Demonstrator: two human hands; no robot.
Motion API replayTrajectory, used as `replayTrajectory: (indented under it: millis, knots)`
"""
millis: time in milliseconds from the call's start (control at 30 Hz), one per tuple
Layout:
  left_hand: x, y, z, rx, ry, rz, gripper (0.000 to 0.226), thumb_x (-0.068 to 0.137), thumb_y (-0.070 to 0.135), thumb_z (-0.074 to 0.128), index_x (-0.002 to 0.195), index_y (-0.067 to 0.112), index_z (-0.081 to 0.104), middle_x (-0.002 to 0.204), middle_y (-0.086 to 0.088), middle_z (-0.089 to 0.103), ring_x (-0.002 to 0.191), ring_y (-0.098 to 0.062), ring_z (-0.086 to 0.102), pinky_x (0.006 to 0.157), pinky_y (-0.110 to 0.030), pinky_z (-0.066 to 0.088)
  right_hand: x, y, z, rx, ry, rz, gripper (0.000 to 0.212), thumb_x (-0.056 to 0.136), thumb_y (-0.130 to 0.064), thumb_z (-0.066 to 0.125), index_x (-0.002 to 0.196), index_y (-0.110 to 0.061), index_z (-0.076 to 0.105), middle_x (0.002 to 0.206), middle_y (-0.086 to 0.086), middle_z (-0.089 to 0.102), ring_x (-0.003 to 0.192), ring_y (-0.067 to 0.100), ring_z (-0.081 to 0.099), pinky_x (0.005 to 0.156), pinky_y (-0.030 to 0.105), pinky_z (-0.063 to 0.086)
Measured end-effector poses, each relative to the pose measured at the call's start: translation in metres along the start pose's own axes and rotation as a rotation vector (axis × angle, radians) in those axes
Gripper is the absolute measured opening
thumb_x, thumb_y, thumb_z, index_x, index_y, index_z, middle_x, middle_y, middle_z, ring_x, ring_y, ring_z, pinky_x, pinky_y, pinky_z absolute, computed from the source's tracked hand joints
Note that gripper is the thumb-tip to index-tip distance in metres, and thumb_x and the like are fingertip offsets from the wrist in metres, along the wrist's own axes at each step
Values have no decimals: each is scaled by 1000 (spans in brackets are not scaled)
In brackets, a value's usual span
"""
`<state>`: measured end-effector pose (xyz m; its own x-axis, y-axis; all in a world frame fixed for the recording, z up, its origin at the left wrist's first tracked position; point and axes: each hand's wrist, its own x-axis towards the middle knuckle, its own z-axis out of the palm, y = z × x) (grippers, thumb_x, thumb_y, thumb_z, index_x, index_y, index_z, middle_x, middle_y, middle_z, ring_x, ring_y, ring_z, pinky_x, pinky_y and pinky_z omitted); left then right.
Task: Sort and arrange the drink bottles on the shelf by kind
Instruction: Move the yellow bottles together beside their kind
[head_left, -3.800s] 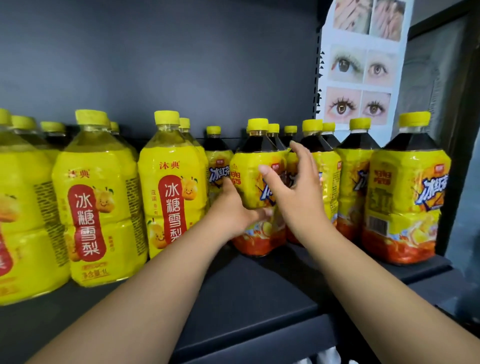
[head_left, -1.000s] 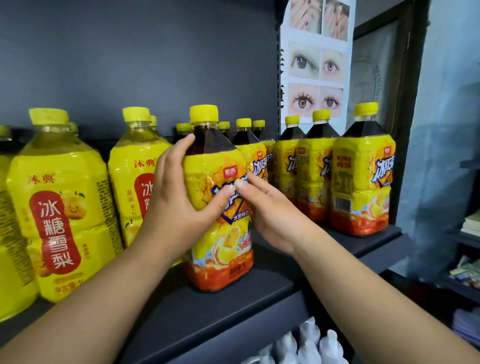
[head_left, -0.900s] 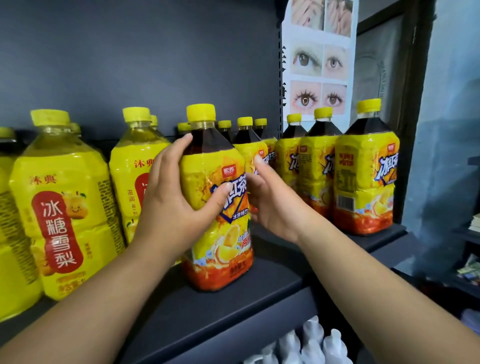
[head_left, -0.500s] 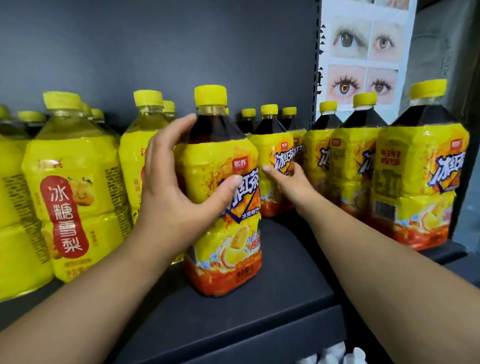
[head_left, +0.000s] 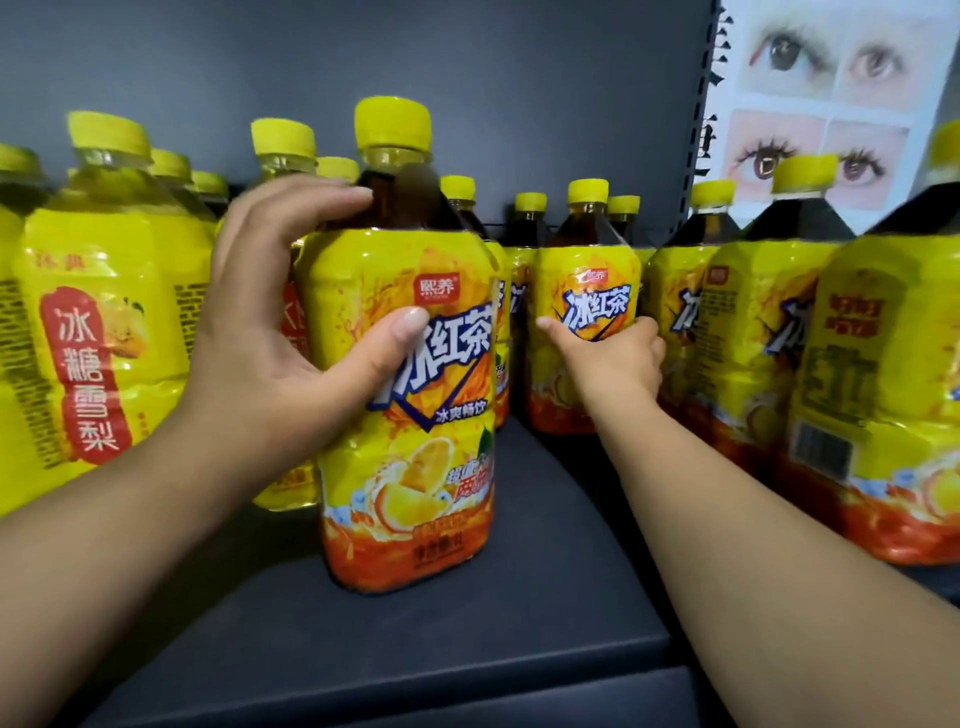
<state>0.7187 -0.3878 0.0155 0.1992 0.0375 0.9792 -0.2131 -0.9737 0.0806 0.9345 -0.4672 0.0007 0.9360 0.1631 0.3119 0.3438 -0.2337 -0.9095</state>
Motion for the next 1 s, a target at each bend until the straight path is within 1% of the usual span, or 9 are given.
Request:
replayTrajectory:
  millis: [167, 400, 500, 600, 667, 767, 867, 933, 1000]
  knots:
    - [0, 2, 3, 31, 2, 6, 43, 78, 38, 60, 116, 25, 45, 122, 7, 42, 123, -13, 40, 107, -31, 32, 8, 7, -2, 198, -154, -16, 93, 72, -53, 68, 143, -13, 23, 147, 7, 25, 134, 28, 30, 110, 43, 30]
    - [3, 3, 3, 2, -31, -61, 49, 73, 59, 61, 114, 38, 44, 123, 12, 40, 123, -8, 39, 107, -31, 34, 3, 6, 1, 109, -164, -88, 87, 80, -49, 62, 145, -10, 19, 149, 9, 24, 134, 27, 30, 105, 37, 32]
    - [3, 11, 6, 33, -80, -173, 63, 66, 58, 66, 119, 33, 41, 128, 15, 38, 127, -9, 38, 109, -36, 33, -10, 1, -6, 28, -159, -113, 83, 85, -44, 59, 146, -9, 14, 152, 10, 19, 138, 28, 25, 109, 37, 27]
    - [7, 26, 16, 121, -116, -314, 75, 64, 45, 75, 128, 24, 42, 138, 9, 37, 126, -1, 32, 107, -26, 29, -30, -10, -27, 0, -108, -243, 75, 89, -38, 55, 146, -9, 15, 153, 8, 15, 140, 25, 20, 111, 34, 22]
    - [11, 29, 22, 156, -135, -388, 72, 69, 30, 74, 132, 18, 42, 145, 3, 36, 125, 0, 30, 105, -21, 28, -47, -15, -46, 24, -57, -410, 69, 89, -33, 57, 144, -12, 22, 151, 6, 19, 138, 21, 23, 110, 29, 22]
    - [21, 29, 30, 150, -202, -471, 71, 74, 23, 72, 136, 17, 37, 149, 1, 30, 133, -12, 32, 107, -29, 31, -72, -12, -85, 135, 124, -685, 55, 86, -24, 60, 135, -10, 40, 140, 9, 37, 130, 21, 37, 104, 18, 25]
    - [24, 22, 40, 284, -238, -473, 69, 81, 22, 67, 140, 15, 33, 151, -4, 27, 137, -21, 28, 110, -33, 26, -86, 3, -128, 373, 315, -891, 37, 84, -18, 57, 120, -17, 52, 117, 2, 52, 114, 27, 53, 101, 37, 43]
    - [22, 19, 49, 360, -249, -419, 67, 85, 22, 62, 142, 14, 29, 153, -8, 22, 140, -24, 20, 112, -33, 18, -82, 17, -156, 334, 464, -930, 36, 84, -20, 58, 119, -20, 52, 114, -10, 48, 112, 26, 53, 100, 36, 43]
    - [17, 16, 54, 374, -236, -399, 69, 86, 26, 61, 144, 15, 25, 154, -9, 18, 142, -24, 15, 114, -34, 15, -71, 29, -177, 159, 512, -767, 53, 82, -28, 63, 129, -14, 45, 126, -3, 44, 123, 25, 43, 105, 29, 32]
